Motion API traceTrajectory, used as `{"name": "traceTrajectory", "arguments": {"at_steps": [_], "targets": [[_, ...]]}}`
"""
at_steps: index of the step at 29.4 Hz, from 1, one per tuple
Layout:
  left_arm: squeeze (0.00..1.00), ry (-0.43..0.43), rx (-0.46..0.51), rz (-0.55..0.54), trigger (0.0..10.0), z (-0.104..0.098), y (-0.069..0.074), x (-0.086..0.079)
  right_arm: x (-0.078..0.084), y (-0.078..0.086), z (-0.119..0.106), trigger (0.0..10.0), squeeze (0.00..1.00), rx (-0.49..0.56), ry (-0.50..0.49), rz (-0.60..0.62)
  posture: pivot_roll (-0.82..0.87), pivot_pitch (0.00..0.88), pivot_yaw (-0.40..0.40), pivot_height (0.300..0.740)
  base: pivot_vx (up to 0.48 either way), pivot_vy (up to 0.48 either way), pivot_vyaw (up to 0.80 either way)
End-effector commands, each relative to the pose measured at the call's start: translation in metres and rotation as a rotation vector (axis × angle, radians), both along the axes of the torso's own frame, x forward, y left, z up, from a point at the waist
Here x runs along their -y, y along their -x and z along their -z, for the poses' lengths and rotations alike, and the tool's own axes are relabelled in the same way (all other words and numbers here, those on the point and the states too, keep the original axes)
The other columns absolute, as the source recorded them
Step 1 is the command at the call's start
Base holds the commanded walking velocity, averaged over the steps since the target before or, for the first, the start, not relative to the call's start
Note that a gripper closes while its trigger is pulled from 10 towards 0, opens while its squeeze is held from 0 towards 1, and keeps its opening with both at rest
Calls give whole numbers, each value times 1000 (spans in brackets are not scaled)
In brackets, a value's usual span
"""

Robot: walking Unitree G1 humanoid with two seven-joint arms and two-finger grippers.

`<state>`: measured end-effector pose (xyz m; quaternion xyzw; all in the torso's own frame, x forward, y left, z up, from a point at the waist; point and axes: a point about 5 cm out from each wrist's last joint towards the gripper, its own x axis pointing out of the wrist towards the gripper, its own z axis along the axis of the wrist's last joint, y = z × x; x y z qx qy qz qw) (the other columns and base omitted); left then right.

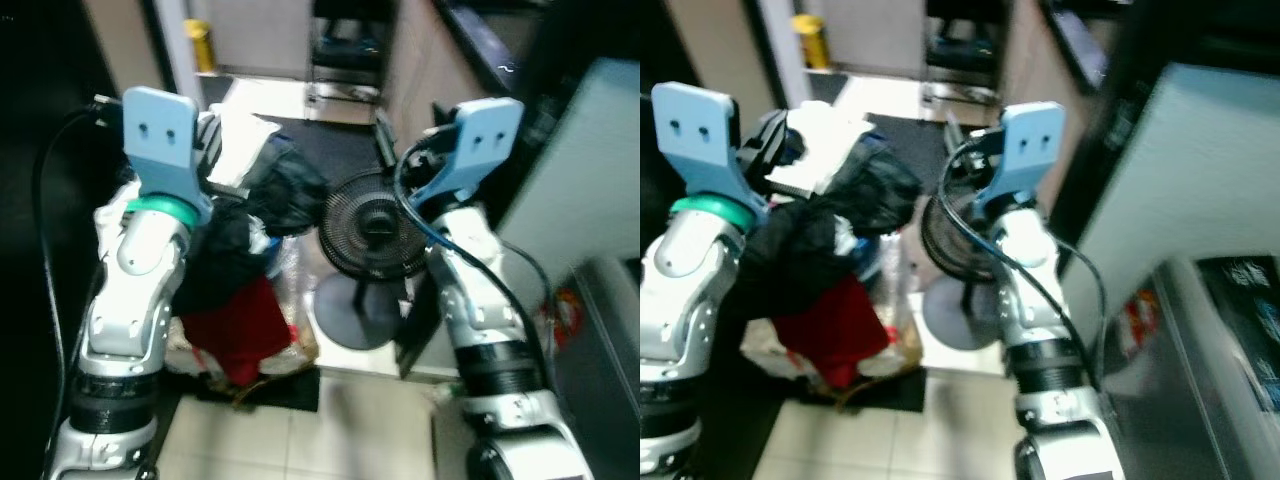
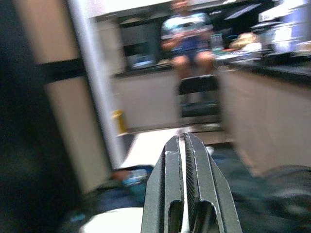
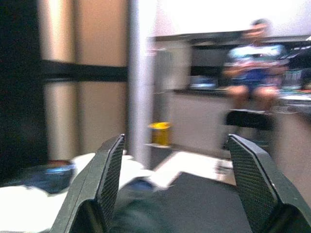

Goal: Clothes washing

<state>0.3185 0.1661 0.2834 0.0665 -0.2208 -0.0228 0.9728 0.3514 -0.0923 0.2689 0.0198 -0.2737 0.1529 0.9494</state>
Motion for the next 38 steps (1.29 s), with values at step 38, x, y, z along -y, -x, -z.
{"name": "traceTrajectory", "arguments": {"at_steps": [38], "targets": [[0, -1, -192, 90, 10000, 40, -5, 10, -5, 5, 26, 10000, 0, -49, 72, -55, 40, 4, 29, 740, 145, 0, 0]]}}
